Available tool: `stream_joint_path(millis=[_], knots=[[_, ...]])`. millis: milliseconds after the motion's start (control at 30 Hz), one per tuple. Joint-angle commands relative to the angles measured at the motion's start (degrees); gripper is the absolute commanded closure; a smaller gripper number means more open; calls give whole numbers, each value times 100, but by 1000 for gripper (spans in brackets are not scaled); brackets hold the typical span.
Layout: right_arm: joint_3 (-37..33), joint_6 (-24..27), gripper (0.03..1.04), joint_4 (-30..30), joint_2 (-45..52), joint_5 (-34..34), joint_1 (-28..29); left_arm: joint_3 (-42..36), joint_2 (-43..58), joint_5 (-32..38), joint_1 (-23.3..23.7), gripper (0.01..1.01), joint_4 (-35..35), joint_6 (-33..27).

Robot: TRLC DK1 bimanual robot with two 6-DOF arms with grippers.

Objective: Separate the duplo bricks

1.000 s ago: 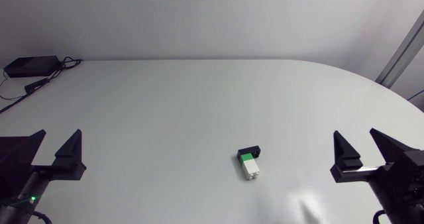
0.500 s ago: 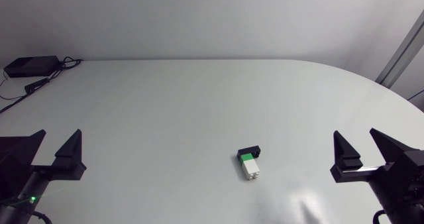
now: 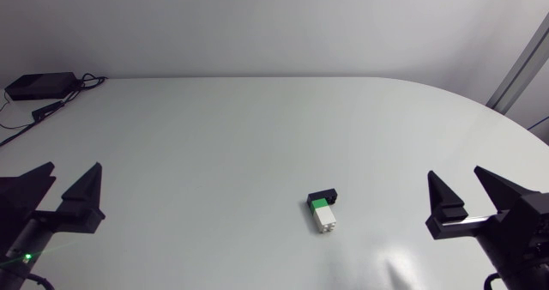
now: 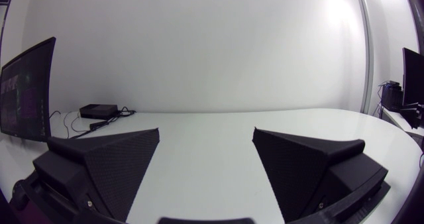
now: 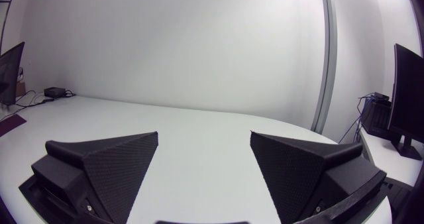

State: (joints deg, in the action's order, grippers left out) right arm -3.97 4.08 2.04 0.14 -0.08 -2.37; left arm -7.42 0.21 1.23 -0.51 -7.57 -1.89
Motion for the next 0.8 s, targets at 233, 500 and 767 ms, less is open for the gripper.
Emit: stream_joint_path(millis=[233, 500, 767], knots=[[-1335, 41, 61, 437, 627, -54, -378, -1112, 858, -36, -458, 59, -236, 128], [-2425, -504, 61, 595, 2675, -28, -932, -1939, 2414, -27, -775, 59, -403, 400], [-3260, -1190, 61, 798, 4732, -10, -1626, -3143, 4637, -9, -1118, 74, -1273, 75]])
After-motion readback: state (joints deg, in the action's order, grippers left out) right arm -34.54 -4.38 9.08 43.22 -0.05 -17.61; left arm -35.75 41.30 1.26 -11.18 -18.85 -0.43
